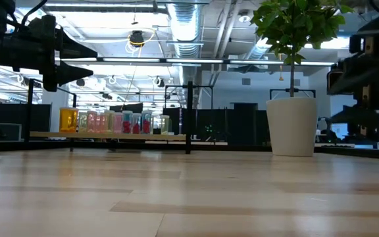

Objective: Pick and place medicine bottles onto shelf by color
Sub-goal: Return to Home Position

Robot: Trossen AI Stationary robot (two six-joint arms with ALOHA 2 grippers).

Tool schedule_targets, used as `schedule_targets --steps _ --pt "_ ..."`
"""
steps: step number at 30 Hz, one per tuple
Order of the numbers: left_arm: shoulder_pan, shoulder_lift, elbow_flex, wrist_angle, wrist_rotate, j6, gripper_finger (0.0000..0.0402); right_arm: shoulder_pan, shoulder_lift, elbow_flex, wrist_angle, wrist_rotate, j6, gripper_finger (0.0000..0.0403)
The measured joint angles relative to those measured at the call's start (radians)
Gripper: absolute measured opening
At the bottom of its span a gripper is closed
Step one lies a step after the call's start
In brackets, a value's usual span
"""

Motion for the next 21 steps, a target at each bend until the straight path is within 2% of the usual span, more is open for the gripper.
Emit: schedule_targets --steps 8,11,16,21 --pt "0.0 0.0 0.0 0.0 0.0 0.0 0.0312 0.026 -0.159 0.0 0.0 0.004 0.0 0.0249" --pt "0.0 0.0 0.0 0.0 0.0 0.0 0.0312 0.035 -0.24 0.0 -0.007 0.072 -0.021 0.0249" --pt "0.0 0.0 0.0 0.0 0.0 0.0 0.0312 0.036 -0.376 0.0 -0.01 0.195 -0.256 0.0249" --pt "0.0 0.0 0.0 0.0 0.0 0.0 0.0312 0.025 -0.444 0.0 0.022 0.221 -0.425 0.0249"
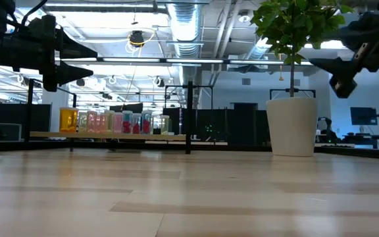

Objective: Pick and place medicine bottles onto shelf by color
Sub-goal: Return to Home Position

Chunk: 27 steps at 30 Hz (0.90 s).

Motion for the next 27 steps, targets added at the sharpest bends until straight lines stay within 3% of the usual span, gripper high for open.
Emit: schedule_targets --steps 13,27 --pt "0.0 0.0 0.0 0.0 0.0 0.0 0.0312 -0.101 -0.001 0.0 0.154 0.038 -0.456 0.0249" --pt "0.0 0.0 0.0 0.0 0.0 0.0 0.0312 -0.22 -0.001 0.0 0.123 0.038 -0.432 0.0249"
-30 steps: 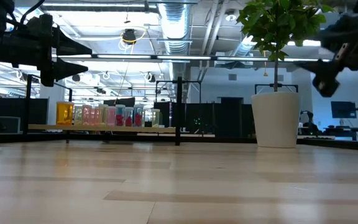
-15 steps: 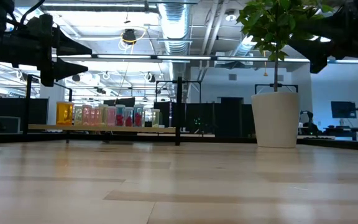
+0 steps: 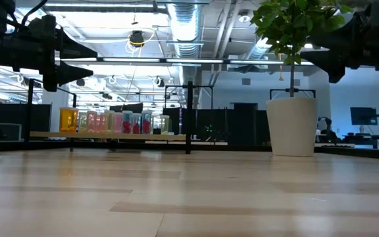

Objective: Pick and place medicine bottles onto shelf by color
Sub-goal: Return to Home Position

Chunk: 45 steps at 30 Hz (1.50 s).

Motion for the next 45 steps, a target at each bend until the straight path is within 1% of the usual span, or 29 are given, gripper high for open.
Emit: schedule_targets --steps 18,45 --pt "0.0 0.0 0.0 0.0 0.0 0.0 0.0312 -0.001 0.0 0.0 -0.157 -0.001 0.003 0.0249" --pt "0.0 0.0 0.0 0.0 0.0 0.0 0.0312 -0.001 0.0 0.0 -0.166 -0.003 0.002 0.0249"
